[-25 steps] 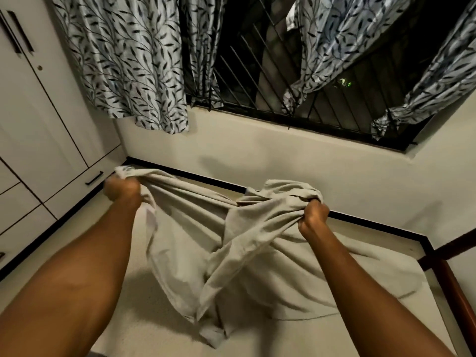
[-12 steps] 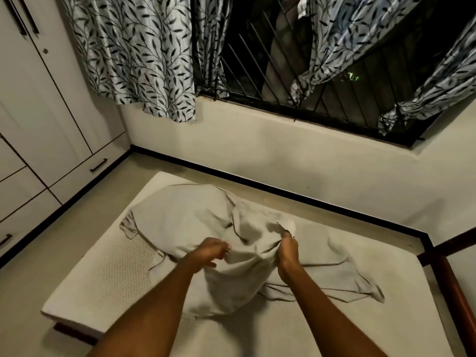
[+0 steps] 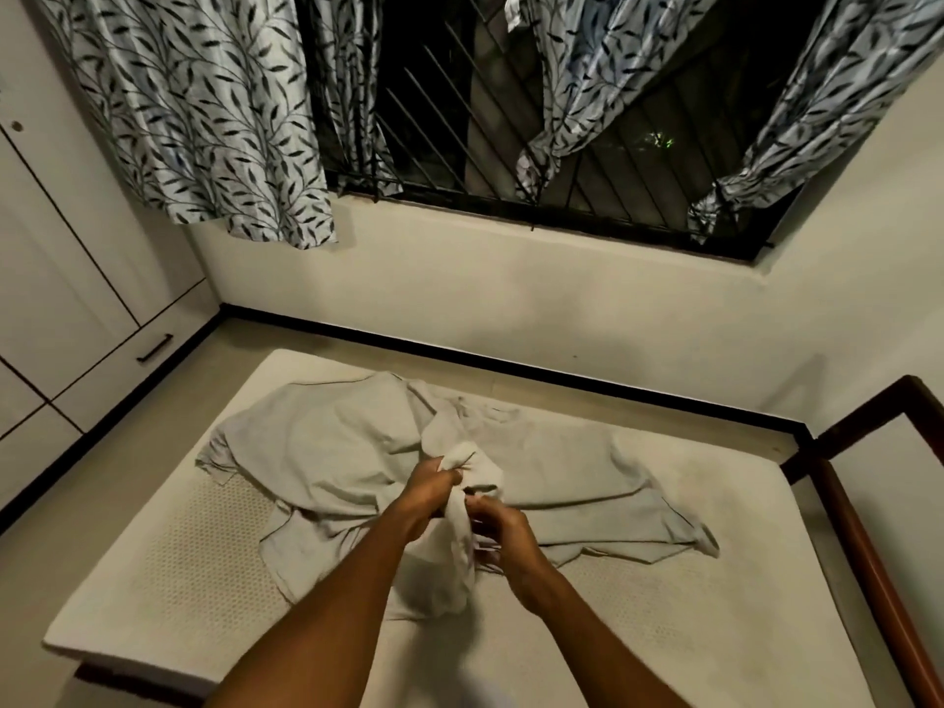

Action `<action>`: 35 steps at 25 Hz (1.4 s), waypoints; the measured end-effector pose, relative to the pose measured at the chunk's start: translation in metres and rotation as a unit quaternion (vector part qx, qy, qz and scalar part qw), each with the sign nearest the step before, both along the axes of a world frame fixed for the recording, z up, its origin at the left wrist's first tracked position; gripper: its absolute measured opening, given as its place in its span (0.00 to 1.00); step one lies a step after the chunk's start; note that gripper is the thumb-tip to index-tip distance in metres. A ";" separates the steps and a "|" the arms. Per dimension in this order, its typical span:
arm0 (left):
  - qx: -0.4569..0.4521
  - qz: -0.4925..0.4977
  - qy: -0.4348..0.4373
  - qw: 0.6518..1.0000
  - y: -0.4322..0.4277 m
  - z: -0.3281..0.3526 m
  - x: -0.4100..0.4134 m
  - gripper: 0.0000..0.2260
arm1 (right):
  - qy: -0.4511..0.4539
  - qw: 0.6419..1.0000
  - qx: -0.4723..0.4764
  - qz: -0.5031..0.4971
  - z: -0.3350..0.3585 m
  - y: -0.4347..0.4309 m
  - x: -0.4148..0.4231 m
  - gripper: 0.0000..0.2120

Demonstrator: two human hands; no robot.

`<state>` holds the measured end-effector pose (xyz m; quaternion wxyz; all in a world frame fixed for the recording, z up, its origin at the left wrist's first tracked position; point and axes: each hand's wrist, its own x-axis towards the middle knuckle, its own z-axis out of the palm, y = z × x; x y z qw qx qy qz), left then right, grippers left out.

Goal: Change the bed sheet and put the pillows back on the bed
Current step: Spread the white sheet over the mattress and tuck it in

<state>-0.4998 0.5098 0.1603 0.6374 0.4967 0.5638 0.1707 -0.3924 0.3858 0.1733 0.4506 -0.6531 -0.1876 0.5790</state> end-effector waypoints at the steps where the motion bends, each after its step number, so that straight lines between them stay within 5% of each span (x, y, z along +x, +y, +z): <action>1: 0.018 0.008 -0.023 1.000 -0.007 0.003 0.002 0.14 | 0.050 0.997 -0.022 -0.054 -0.003 -0.002 0.010 0.21; 7: 0.012 -0.043 -0.066 0.997 -0.084 0.061 0.012 0.08 | 0.170 0.968 -0.098 -0.154 0.003 -0.014 0.058 0.27; 10: -0.066 -0.109 -0.073 0.989 -0.120 0.067 -0.003 0.11 | 0.150 0.974 -0.117 -0.119 0.014 -0.008 0.073 0.27; 14: -0.181 -0.109 -0.058 0.976 -0.174 0.069 -0.019 0.08 | 0.129 0.976 -0.172 -0.023 -0.012 -0.011 0.086 0.14; 16: -0.212 -0.090 -0.062 0.971 -0.189 0.070 -0.030 0.20 | 0.086 0.972 -0.220 0.016 -0.035 -0.021 0.085 0.09; 18: -0.224 -0.060 -0.085 0.969 -0.190 0.068 -0.041 0.28 | 0.060 0.959 -0.274 0.044 -0.066 -0.040 0.082 0.16; 21: -0.232 -0.049 -0.087 0.968 -0.176 0.067 -0.048 0.33 | 0.175 0.944 -0.277 -0.042 -0.094 -0.059 0.076 0.25; 25: -0.234 -0.059 -0.042 0.969 -0.157 0.055 -0.059 0.29 | 0.253 0.931 -0.169 -0.200 -0.088 -0.031 0.114 0.15; 29: -0.083 -0.030 0.002 0.996 -0.151 0.035 -0.072 0.08 | 0.245 0.935 -0.104 -0.233 -0.046 0.008 0.189 0.18; 35: 0.135 -0.060 0.137 0.979 -0.141 0.008 -0.110 0.20 | 0.230 0.923 -0.064 -0.300 0.005 0.025 0.263 0.20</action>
